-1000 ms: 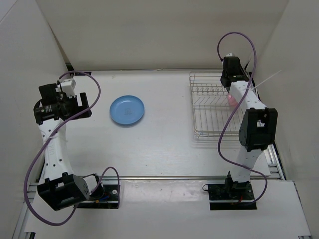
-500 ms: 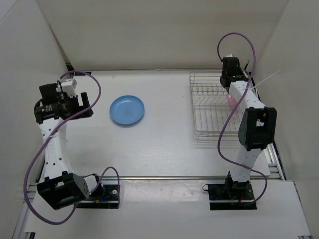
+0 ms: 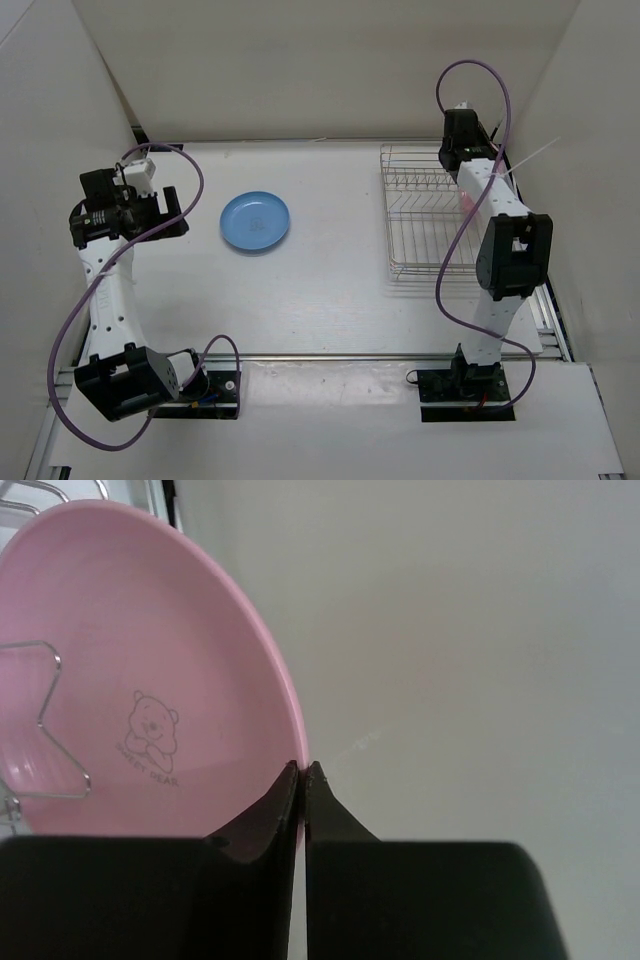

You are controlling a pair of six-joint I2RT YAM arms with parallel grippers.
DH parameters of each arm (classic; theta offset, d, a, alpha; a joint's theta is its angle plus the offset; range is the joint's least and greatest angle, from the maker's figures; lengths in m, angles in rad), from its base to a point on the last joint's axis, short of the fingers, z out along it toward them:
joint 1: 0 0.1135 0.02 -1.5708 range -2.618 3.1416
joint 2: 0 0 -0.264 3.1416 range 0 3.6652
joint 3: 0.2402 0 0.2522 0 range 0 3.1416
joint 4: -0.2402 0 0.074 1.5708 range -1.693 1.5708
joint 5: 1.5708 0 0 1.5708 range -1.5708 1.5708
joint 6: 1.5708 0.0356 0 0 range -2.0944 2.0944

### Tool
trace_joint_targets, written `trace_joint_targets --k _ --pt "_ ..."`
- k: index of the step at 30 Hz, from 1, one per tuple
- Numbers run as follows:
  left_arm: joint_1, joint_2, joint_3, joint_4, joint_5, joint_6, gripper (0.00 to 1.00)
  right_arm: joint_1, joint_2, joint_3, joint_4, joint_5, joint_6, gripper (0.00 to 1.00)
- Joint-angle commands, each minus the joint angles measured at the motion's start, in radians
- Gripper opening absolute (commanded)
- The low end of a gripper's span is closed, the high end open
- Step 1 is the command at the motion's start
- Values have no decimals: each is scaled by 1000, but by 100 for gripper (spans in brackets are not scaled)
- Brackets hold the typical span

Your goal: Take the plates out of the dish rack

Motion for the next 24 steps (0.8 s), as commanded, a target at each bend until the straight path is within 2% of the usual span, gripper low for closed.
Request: trace_joint_targets --k 1,11,13,17,19,20,21,22,23,24 --pt "5 -12 -14 14 42 -2 100 15 -4 101 -1 103 -58 0" --pt "5 -2 17 -1 68 -2 100 35 -131 93 110 149 -173 0" --pt "5 -2 17 19 30 -22 100 35 -140 84 144 158 -184 0" --pt "5 18 17 33 7 -37 100 35 -176 35 328 193 -341 0" --pt "5 18 17 42 7 -37 100 35 -200 26 385 193 -357 0" --pt "5 27 17 42 19 -37 100 35 -223 41 344 193 -325 0" --pt "5 27 28 52 33 -37 100 35 -235 109 260 157 -193 0" --pt "-11 27 38 65 33 -37 100 44 -248 153 48 121 -100 0" --pt "-24 39 48 65 50 -37 100 55 -280 196 -77 59 -5 0" --pt "-36 39 58 65 118 -28 100 55 -300 237 -198 -34 175 0"
